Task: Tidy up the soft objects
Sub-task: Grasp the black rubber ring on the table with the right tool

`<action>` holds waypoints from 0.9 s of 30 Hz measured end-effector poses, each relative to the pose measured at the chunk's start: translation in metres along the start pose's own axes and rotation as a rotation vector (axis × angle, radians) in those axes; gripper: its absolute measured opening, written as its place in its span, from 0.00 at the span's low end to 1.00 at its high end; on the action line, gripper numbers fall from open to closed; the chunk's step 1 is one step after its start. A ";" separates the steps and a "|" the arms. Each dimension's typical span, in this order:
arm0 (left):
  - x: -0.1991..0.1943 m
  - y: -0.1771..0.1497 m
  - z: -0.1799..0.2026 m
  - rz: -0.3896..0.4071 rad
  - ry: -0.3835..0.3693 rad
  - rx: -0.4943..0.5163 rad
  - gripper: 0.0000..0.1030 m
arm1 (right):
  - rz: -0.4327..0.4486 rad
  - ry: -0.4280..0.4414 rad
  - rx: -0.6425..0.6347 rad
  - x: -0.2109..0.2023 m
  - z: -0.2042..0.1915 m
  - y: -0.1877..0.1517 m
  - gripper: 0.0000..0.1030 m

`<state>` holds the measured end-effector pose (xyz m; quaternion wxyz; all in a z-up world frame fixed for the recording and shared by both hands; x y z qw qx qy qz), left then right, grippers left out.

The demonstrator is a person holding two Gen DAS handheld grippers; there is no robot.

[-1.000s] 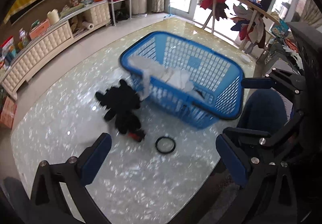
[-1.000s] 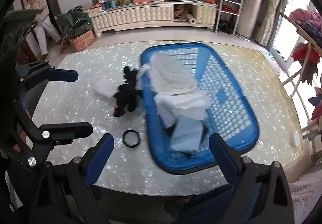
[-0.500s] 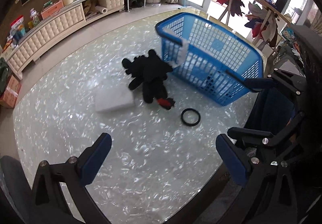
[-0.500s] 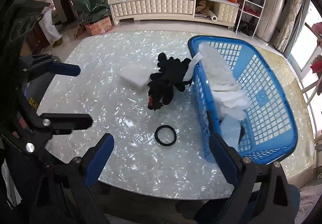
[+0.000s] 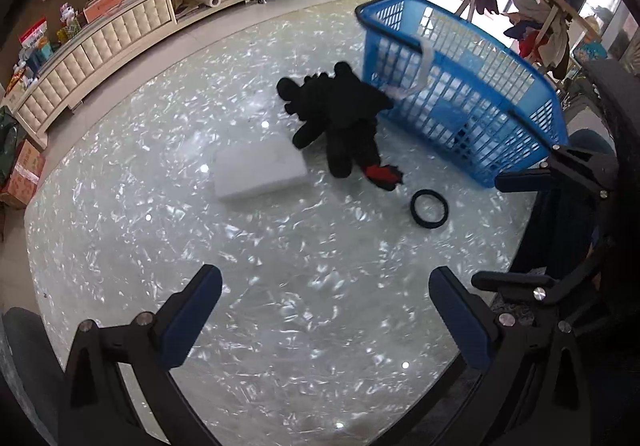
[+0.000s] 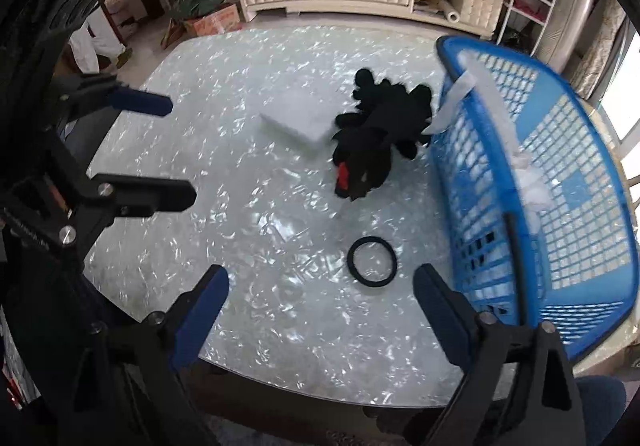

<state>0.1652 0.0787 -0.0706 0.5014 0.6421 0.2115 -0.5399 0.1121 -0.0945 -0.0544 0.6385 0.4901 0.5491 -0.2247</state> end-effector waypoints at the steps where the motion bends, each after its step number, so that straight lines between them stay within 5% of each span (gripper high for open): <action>1: 0.003 -0.001 -0.003 -0.004 0.001 0.000 1.00 | -0.019 0.005 0.000 0.007 0.000 -0.001 0.83; 9: 0.018 -0.006 -0.022 -0.017 0.013 -0.039 1.00 | -0.088 -0.011 0.031 0.042 0.013 -0.001 0.80; 19: 0.035 0.001 -0.047 -0.060 0.087 -0.026 1.00 | -0.162 -0.011 0.057 0.081 0.024 -0.005 0.44; 24: 0.047 0.007 -0.049 -0.071 0.090 0.018 1.00 | -0.163 -0.015 0.059 0.091 0.028 -0.001 0.35; 27: 0.055 0.010 -0.050 -0.070 0.069 0.035 1.00 | -0.153 -0.026 0.044 0.093 0.027 0.001 0.16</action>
Point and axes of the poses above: each gripper's, at about its wrist camera, not at the fingertips, and x roughly the way its jaws point, z to its right, y to its top, the point moved 2 cm from there along x, roughly the way its jaws point
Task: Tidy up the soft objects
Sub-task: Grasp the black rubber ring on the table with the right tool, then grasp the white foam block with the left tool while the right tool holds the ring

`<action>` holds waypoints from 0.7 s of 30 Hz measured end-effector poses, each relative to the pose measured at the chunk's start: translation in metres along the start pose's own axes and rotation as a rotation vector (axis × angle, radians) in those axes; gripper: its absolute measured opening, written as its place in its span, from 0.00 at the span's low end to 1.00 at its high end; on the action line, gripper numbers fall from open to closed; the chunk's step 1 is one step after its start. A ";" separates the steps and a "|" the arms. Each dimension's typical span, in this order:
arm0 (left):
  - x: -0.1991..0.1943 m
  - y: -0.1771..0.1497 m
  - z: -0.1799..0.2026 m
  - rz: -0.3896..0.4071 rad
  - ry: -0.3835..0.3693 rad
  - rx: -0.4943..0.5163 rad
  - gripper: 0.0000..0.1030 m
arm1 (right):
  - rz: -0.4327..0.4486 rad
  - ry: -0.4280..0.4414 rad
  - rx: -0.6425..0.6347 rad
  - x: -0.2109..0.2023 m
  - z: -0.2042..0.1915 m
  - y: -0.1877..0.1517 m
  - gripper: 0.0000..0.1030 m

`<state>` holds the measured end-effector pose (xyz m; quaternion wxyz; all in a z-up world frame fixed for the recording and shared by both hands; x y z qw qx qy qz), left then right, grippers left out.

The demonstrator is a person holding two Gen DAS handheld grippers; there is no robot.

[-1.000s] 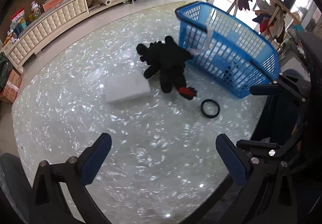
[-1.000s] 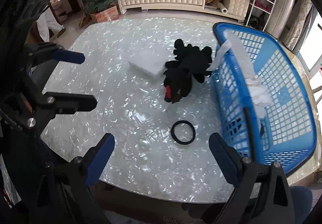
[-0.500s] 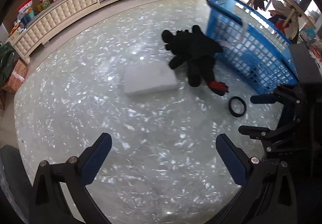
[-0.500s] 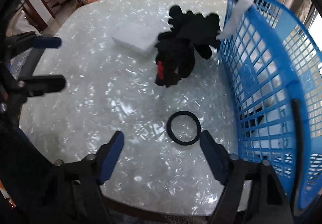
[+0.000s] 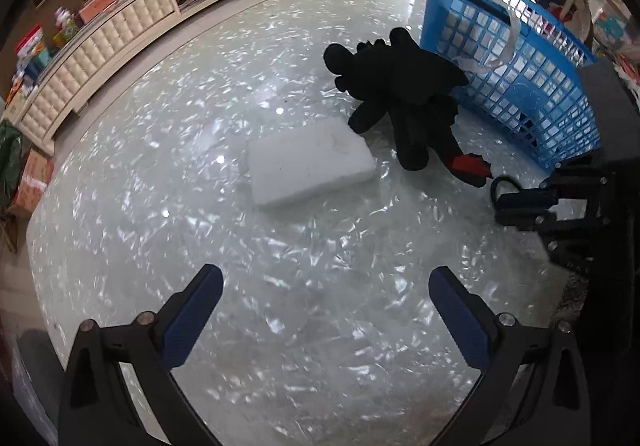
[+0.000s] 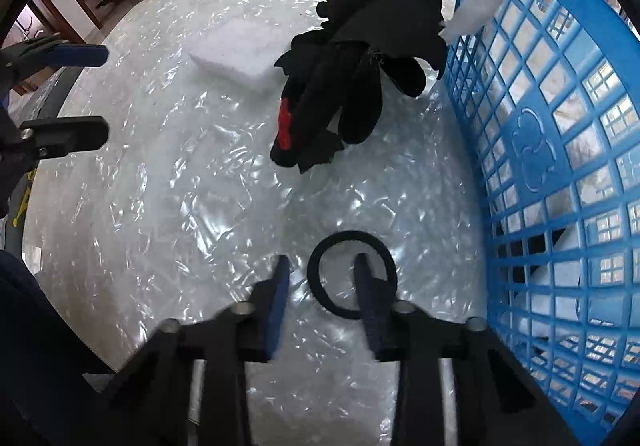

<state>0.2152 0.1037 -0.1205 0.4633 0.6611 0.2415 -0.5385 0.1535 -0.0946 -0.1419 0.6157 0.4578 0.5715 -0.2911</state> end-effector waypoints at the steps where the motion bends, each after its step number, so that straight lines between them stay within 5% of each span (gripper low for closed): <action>1: 0.003 0.002 0.000 -0.001 0.001 0.013 1.00 | 0.005 -0.010 -0.012 0.000 -0.001 0.000 0.09; 15: 0.026 0.053 -0.015 0.105 -0.032 0.320 1.00 | 0.026 -0.023 -0.064 0.001 -0.009 -0.011 0.05; 21: 0.051 0.068 -0.006 0.083 -0.017 0.504 1.00 | 0.030 -0.003 -0.061 -0.002 -0.002 -0.010 0.05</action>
Point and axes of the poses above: each gripper's, at about its wrist camera, not at the fingertips, and x roughly the way its jaws point, z to its right, y to its top, the point moved 2 cm from there along x, roughly the way its jaws point
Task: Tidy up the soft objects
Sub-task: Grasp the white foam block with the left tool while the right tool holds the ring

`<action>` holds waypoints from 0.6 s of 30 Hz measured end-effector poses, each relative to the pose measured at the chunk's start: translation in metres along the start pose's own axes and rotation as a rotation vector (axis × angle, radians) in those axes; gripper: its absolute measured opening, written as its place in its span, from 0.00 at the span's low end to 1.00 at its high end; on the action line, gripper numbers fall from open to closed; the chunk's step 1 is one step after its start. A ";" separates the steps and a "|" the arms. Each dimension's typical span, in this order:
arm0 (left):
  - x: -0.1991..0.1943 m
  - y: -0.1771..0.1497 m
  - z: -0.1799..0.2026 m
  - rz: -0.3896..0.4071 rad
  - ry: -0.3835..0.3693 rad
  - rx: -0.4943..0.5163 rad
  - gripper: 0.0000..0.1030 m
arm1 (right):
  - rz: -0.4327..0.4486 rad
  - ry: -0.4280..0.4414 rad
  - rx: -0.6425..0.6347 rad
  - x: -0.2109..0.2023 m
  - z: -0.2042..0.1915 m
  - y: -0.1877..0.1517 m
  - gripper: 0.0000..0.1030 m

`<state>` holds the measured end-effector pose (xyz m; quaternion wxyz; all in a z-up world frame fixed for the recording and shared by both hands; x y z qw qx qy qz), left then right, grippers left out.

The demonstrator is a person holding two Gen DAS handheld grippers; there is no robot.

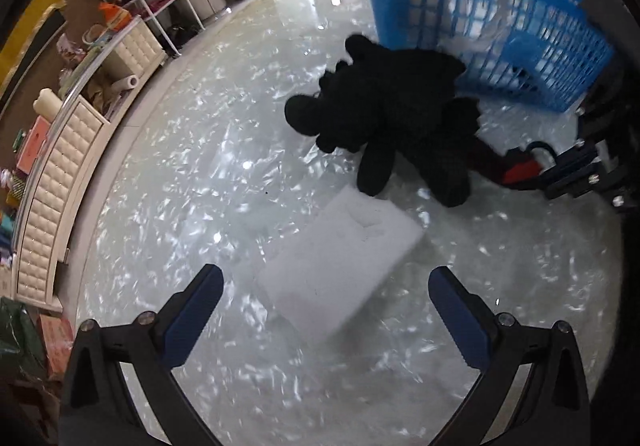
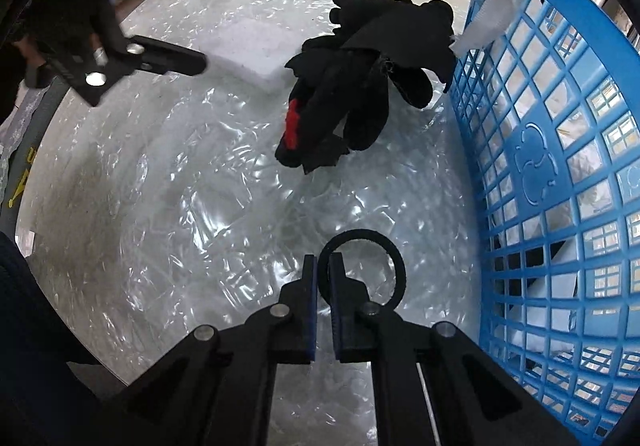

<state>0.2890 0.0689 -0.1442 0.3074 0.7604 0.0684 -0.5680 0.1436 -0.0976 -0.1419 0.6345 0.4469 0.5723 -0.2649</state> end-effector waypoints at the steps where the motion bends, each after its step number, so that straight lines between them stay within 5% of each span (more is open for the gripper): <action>1: 0.005 0.002 -0.001 -0.005 -0.004 0.006 1.00 | 0.002 0.006 -0.001 0.000 0.001 0.000 0.05; 8: 0.046 0.005 -0.008 -0.046 -0.046 0.031 0.96 | 0.020 0.048 0.009 -0.004 0.008 0.001 0.05; 10: 0.050 0.007 -0.008 -0.036 -0.087 0.018 0.75 | 0.020 0.049 0.011 -0.004 0.009 0.001 0.05; 13: 0.050 0.011 -0.008 -0.028 -0.164 -0.017 0.64 | 0.017 0.054 0.021 -0.007 0.010 0.000 0.05; 18: 0.045 0.009 0.002 -0.054 -0.184 0.004 0.56 | 0.020 0.056 0.024 -0.009 0.013 -0.001 0.05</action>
Point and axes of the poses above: each gripper's, at about its wrist camera, not at the fingertips, and x roughly the way its jaws point, z to its right, y to its top, the point moved 2 cm from there along x, roughly the way its jaws point
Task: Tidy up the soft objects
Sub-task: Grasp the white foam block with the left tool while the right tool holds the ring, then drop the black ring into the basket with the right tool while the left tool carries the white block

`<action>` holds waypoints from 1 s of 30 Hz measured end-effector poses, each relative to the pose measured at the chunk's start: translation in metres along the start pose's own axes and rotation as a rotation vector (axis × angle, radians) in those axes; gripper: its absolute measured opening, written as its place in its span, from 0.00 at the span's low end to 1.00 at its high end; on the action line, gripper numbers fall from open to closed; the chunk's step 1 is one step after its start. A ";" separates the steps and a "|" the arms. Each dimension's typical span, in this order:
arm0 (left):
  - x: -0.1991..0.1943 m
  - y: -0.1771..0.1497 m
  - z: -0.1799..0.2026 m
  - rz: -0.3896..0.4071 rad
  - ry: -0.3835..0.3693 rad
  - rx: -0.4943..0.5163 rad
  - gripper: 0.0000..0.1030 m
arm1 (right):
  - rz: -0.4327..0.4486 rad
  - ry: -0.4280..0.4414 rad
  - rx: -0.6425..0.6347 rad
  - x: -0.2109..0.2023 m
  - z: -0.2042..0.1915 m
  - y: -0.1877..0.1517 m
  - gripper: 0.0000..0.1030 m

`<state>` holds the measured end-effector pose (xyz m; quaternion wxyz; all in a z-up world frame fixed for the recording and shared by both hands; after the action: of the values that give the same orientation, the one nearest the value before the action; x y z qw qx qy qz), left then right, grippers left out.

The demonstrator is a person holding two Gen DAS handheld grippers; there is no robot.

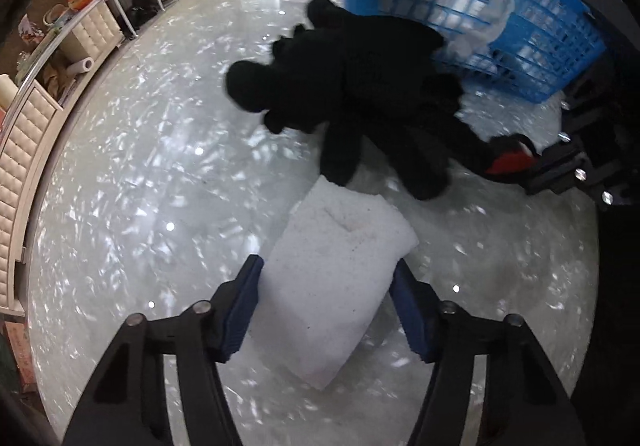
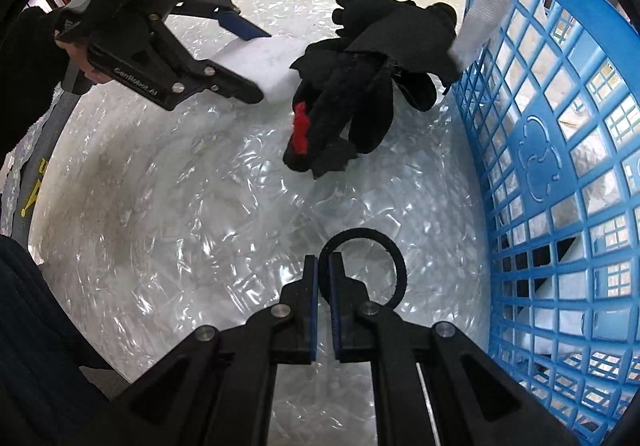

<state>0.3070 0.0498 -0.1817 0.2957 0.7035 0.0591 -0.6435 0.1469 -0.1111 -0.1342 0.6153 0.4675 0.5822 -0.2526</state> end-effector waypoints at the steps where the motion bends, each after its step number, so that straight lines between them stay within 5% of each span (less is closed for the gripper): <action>1: -0.002 -0.002 0.003 -0.005 -0.009 0.003 0.53 | 0.001 -0.001 -0.001 0.000 0.001 0.000 0.05; 15: -0.064 -0.032 0.068 0.050 -0.044 0.006 0.52 | -0.008 -0.017 0.001 0.005 -0.012 0.003 0.04; 30: -0.140 -0.037 0.129 0.104 -0.030 0.020 0.52 | 0.121 -0.011 -0.034 -0.060 -0.033 0.003 0.04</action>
<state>0.1548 0.0585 -0.0624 0.3224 0.6988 0.0118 -0.6384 0.1215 -0.0948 -0.0721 0.6405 0.4901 0.5536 -0.2076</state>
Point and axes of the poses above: each gripper's, at about its wrist camera, not at the fingertips, and x roughly the way its jaws point, z to its right, y to its top, the point moved 2 cm from there along x, roughly the way its jaws point
